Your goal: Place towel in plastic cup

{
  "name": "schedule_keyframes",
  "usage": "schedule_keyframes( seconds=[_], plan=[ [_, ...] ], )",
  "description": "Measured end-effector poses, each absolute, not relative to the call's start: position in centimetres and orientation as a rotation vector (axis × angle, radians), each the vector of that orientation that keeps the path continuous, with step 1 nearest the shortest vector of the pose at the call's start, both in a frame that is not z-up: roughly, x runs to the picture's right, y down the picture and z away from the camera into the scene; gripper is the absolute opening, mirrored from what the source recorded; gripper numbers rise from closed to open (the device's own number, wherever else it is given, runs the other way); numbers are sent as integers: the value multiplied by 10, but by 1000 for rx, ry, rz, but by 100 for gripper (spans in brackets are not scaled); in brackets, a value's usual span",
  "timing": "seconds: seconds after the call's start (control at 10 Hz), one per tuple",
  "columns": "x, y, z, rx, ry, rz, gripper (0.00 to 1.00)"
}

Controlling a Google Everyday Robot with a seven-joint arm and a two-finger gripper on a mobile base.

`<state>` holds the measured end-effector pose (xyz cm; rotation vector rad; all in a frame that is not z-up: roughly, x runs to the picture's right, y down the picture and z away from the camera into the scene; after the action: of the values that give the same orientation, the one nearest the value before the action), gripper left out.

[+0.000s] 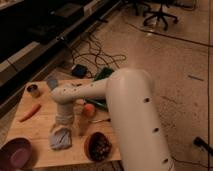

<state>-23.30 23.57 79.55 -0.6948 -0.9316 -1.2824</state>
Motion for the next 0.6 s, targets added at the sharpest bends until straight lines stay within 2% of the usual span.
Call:
schedule_keyframes(
  seconds=[0.3,0.5,0.6],
  plan=[
    [-236,239,800,-725,-963,-1265,38],
    [-237,243,805,-812,-930,-1250,15],
    [-237,243,806,-839,-914,-1234,8]
  ],
)
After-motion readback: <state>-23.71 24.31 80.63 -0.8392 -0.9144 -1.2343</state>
